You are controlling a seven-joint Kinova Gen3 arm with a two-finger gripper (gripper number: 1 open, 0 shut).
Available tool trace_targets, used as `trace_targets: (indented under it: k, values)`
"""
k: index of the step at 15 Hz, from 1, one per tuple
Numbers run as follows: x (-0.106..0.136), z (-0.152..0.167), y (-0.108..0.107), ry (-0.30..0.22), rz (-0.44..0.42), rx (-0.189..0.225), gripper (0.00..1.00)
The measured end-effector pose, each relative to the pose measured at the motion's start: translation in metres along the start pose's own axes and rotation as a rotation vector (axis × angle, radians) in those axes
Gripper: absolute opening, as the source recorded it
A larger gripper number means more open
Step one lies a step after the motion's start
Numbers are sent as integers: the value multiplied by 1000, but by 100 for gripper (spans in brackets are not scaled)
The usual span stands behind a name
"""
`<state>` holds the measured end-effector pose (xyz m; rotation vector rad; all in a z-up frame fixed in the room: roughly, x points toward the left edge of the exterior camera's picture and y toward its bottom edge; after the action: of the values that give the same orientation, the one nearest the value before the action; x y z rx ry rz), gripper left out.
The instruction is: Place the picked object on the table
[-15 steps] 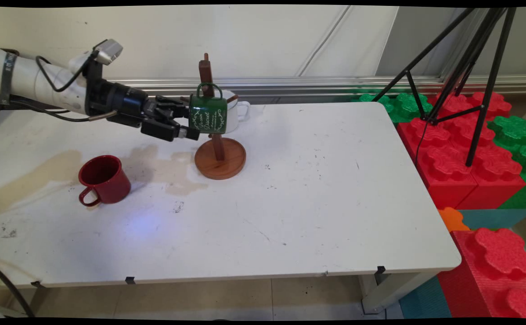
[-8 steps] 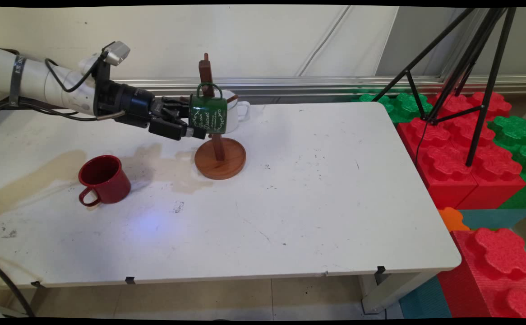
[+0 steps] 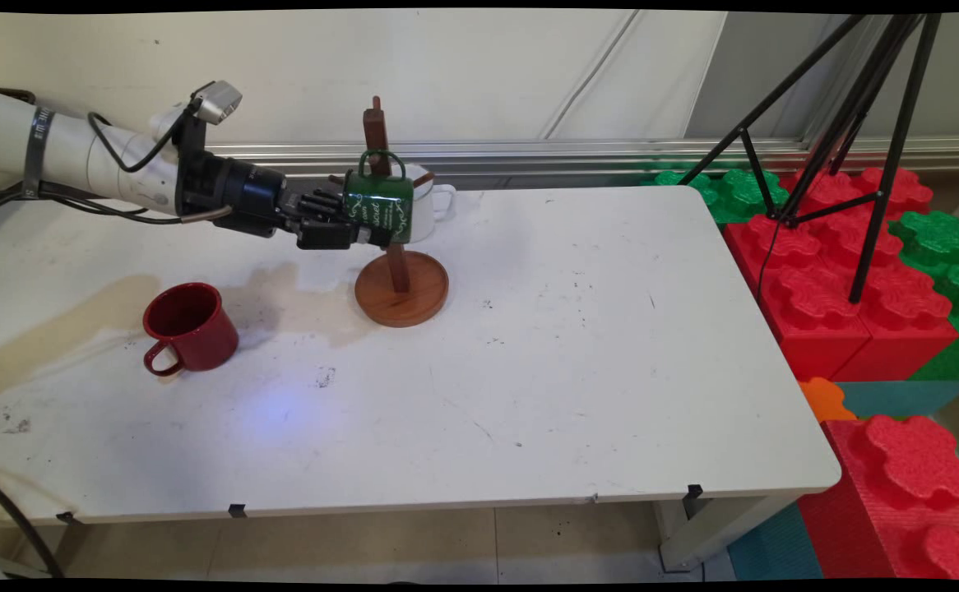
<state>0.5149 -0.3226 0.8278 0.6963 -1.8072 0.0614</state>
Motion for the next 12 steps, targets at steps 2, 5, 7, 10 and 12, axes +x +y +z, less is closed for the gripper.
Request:
trace_targets:
  k: [2,5,7,10,12]
  values:
    - [0,0,0,1,0,-1,0]
    - [-1,-1,1,3,0,-2,0]
    - [-1,-1,1,4,2,-5,0]
    - [-1,-2,2,6,5,-9,0]
    - [-1,-3,4,8,11,-15,0]
